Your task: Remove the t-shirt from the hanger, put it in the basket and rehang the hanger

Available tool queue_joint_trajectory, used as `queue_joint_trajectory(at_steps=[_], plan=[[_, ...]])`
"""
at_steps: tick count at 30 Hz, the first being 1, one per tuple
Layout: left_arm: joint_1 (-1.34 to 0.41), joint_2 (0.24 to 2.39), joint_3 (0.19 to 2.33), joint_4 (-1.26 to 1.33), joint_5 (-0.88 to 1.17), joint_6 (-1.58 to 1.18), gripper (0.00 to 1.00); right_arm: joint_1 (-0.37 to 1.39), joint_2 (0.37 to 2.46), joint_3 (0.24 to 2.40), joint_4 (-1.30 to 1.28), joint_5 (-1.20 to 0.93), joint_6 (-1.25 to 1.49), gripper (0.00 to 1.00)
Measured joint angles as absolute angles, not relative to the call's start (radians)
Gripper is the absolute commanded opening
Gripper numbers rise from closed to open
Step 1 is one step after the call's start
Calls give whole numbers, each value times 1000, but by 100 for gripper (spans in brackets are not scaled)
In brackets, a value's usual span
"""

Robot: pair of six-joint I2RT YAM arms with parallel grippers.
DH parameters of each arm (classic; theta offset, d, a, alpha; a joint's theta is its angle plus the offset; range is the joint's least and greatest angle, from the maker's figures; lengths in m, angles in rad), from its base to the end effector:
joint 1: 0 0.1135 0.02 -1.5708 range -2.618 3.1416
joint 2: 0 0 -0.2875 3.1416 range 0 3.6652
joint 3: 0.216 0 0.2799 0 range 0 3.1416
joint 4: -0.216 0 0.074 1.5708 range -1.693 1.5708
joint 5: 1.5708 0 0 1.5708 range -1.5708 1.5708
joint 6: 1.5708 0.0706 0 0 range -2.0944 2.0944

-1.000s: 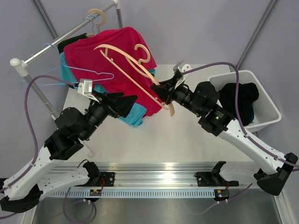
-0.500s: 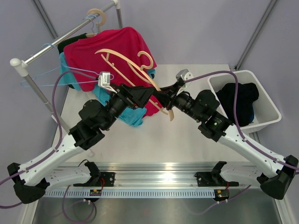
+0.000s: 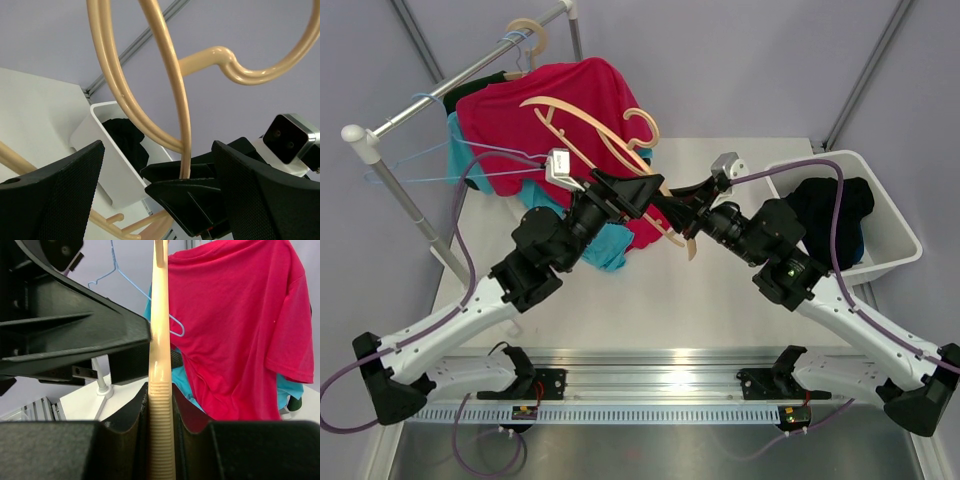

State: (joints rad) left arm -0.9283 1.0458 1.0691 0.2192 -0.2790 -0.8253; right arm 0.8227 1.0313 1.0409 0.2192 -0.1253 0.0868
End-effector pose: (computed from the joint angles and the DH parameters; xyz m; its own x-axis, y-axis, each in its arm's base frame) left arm 0.1867 -0.2170 0.4627 -0.3502 -0.7109 -0.6099 0.5191 0.3947 -0.7581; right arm 0.1877 0.2152 0.4554 0.0835 0.2164 -0.9727 -0.8204 0.5691 0.0562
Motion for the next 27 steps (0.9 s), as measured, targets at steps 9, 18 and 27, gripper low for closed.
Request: queue_joint_trajectory(at_steps=[9, 18, 27], plan=[[-928, 1150, 1069, 292, -229, -890, 50, 823, 1033, 1039, 183, -117, 81, 0], [-920, 1151, 1069, 294, -236, -899, 12, 823, 1049, 1039, 186, -92, 70, 0], [-916, 1121, 1053, 243, -293, -874, 0, 825, 1077, 1039, 187, -94, 91, 42]])
